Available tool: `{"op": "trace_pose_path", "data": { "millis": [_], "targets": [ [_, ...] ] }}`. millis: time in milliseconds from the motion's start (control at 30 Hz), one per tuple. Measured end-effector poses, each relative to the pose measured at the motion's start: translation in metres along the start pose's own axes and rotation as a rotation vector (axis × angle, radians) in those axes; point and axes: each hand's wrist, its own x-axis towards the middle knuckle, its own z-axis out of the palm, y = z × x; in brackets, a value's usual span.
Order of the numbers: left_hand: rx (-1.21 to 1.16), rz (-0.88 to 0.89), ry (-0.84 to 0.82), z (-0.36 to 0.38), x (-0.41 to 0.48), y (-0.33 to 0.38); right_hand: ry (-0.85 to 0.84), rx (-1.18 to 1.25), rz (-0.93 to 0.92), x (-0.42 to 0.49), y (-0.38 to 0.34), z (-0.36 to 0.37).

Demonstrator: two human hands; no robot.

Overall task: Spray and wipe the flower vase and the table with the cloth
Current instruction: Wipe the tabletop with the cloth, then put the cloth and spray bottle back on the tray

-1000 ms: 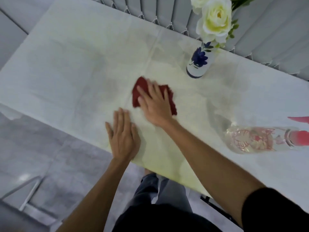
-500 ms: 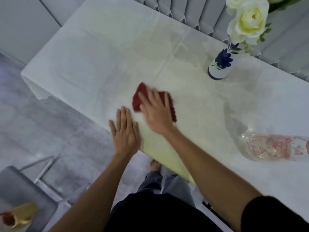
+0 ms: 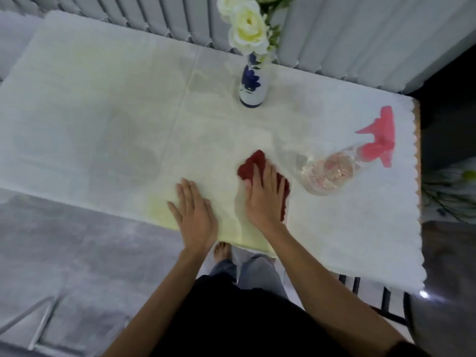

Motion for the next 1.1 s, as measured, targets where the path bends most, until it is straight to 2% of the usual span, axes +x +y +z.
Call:
{"op": "trace_pose_path", "data": {
  "millis": [100,233,333,467,567,667,733,800,900,967,1100],
  "targets": [
    [-0.093,0.186,-0.039,0.010,-0.013,0.026,-0.012,-0.049,-0.044,-0.055,0.013,0.004],
    [-0.184,0.422,-0.156,0.017,-0.029,0.050,-0.105,-0.054,0.130,-0.098,0.045,-0.018],
    [-0.193,0.565,-0.277,0.027,-0.042,0.068,-0.087,0.116,0.217,-0.095,0.058,-0.055],
    [-0.255,0.530,-0.328,0.035,-0.046,0.084,0.255,0.432,0.430,-0.071,0.081,-0.119],
    [-0.109,0.567,-0.398,0.042,-0.045,0.092,0.267,0.657,0.513,-0.035,0.089,-0.144],
    [0.166,0.630,-0.471,0.053,-0.053,0.094,0.253,0.833,0.510,-0.009,0.093,-0.143],
    [0.288,0.646,-0.469,0.060,-0.061,0.092,0.286,0.836,0.494,-0.004,0.100,-0.138],
    [0.300,0.654,-0.431,0.064,-0.068,0.092,0.296,0.736,0.423,-0.011,0.110,-0.138],
    [0.157,0.657,-0.348,0.067,-0.078,0.099,0.299,0.634,0.361,-0.047,0.133,-0.135],
    [0.050,0.662,-0.284,0.074,-0.085,0.105,0.291,0.635,0.399,-0.083,0.155,-0.133],
    [-0.036,0.609,-0.289,0.090,-0.097,0.138,0.280,0.673,0.499,-0.155,0.203,-0.141]
  ]
}}
